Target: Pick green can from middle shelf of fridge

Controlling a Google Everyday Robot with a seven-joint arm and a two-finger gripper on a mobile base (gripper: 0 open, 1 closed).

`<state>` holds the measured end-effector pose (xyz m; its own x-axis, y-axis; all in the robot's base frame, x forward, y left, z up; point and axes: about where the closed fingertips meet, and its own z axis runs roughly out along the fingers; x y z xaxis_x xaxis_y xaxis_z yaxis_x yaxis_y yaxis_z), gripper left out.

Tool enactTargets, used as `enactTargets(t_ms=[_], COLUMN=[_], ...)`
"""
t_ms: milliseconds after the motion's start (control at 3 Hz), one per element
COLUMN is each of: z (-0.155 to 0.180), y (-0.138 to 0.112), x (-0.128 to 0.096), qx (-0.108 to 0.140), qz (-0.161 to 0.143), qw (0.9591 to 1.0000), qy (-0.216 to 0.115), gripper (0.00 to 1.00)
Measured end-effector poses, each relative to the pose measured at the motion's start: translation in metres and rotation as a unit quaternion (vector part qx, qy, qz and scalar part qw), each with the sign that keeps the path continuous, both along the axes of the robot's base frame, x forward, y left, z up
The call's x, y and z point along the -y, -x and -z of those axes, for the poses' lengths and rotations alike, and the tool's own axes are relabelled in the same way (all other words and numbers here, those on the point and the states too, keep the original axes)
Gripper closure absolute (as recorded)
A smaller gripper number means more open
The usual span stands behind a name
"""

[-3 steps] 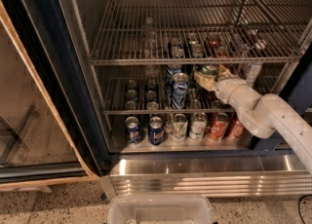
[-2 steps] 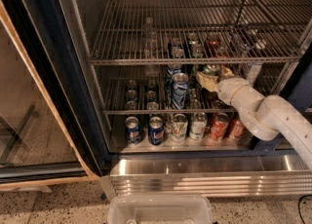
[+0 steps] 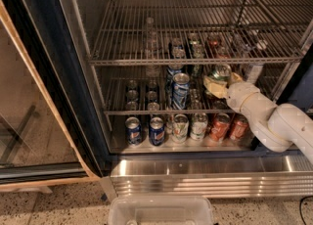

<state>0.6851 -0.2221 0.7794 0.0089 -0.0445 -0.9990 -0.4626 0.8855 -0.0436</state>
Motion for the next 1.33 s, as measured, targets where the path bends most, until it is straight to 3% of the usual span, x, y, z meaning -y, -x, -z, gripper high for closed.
enactTargets(t_ms=[667, 1333], z=[-0.001, -0.004], y=[0.008, 0.062], x=[-0.007, -0.015], qx=[-0.009, -0.027], qz=[-0.009, -0.006], qw=[0.9999, 0.9995], qy=[0.004, -0.012], gripper=[1.0, 1.0])
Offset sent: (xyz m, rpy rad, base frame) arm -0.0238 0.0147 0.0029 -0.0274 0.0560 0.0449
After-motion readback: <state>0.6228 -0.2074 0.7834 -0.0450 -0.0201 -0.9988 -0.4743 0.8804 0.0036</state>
